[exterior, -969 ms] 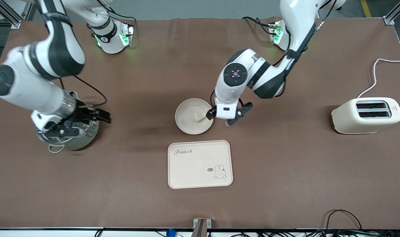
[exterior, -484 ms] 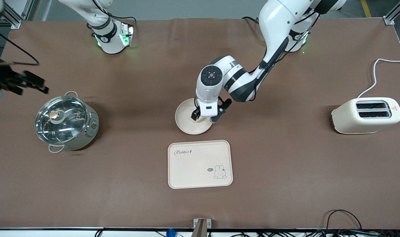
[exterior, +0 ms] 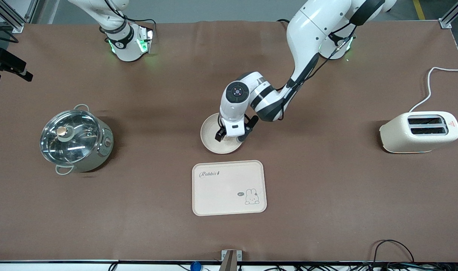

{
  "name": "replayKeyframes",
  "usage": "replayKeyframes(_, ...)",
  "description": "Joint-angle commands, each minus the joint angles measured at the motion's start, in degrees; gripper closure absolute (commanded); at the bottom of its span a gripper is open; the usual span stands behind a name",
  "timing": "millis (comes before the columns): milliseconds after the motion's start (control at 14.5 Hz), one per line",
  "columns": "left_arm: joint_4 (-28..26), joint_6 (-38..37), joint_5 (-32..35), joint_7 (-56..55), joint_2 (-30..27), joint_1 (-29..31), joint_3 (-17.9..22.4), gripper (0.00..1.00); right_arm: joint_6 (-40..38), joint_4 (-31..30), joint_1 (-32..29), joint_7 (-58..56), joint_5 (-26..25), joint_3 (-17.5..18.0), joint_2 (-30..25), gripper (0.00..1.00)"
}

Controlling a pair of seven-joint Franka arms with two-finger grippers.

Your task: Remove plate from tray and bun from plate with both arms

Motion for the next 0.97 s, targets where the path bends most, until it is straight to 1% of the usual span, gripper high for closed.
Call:
replayKeyframes(0,1.39,0.83,1.16,-0.83,2.01,-1.58,1.99,0.08,0.06,0.45,-0.98,0.74,-0.93,1.41,0.37,0.0)
replayKeyframes(277,1.39,2.85,1.07,-0.91,3.69,-1.67,2.08,0.22,0.85,0.54,-0.1,1.0,-0.84,1.85,0.45,0.0)
replayKeyframes(346,1.39,2.77,1.07,-0.91,3.6,-2.02,2.08,0.28,0.85,0.71,1.21,1.0,-0.92,1.85,0.45,0.0)
replayKeyframes(553,1.39,2.59,1.07,-1.0,3.17,-2.02,2.08,0.52,0.77,0.71,2.98,0.83,-2.41,1.85,0.54,0.0)
replayKeyframes(692,1.39,0.93,1.16,-0.92,2.03,-1.93,2.08,0.62,-0.29,0.71,2.89,0.91,-2.42,1.68,0.54,0.0)
replayKeyframes(761,1.48,-1.86,1.16,-0.91,0.72,-1.67,2.08,0.64,-1.16,0.71,2.89,1.0,-2.42,1.77,0.28,0.0)
replayKeyframes(899,2.01,-8.8,1.25,-0.56,-3.58,-0.71,1.99,0.64,-2.48,0.71,2.89,1.0,-2.51,1.68,-0.07,0.0)
